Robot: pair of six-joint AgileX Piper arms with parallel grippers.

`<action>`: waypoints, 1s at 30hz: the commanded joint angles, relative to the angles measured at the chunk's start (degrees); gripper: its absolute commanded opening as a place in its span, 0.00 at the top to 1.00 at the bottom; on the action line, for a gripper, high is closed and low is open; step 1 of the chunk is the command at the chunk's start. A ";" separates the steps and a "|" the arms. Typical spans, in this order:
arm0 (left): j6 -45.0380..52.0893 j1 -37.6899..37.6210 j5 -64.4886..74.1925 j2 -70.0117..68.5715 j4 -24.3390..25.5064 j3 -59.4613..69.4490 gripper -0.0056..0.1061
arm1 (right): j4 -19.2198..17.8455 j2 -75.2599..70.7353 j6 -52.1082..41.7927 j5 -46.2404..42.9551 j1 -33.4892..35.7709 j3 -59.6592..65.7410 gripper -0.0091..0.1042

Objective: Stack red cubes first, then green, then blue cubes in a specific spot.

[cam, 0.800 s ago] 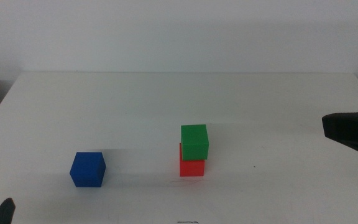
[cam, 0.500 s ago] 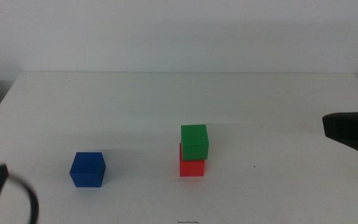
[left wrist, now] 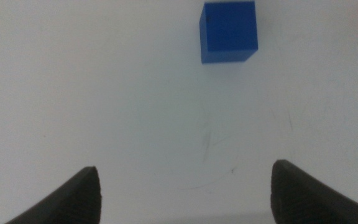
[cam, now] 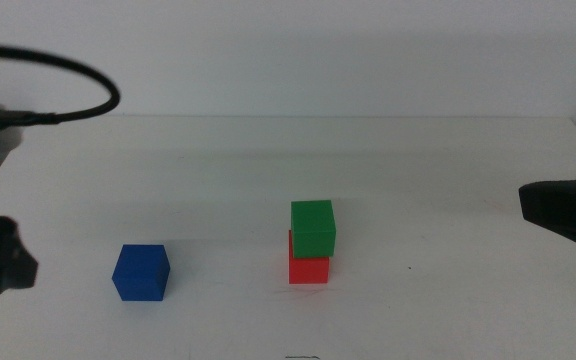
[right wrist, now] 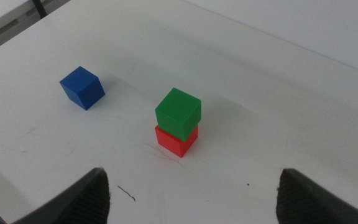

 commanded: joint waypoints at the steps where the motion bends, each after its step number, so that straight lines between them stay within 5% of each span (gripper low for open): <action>1: -0.11 -0.13 -1.22 2.87 -2.14 -2.89 0.11 | 0.24 -0.27 -0.87 -3.95 -0.40 -1.36 0.28; 19: -1.40 -1.36 -8.90 17.97 -7.28 -3.78 0.11 | 0.23 -0.27 -0.87 -3.95 -0.40 -1.36 0.28; 26: -8.52 -9.14 -8.05 26.27 1.31 -11.36 0.11 | 0.23 -0.27 -0.87 -3.95 -0.40 -1.36 0.28; 30: -10.26 -10.71 -8.10 31.60 2.14 -14.74 0.11 | 0.23 -0.27 -0.87 -3.95 -0.40 -1.36 0.28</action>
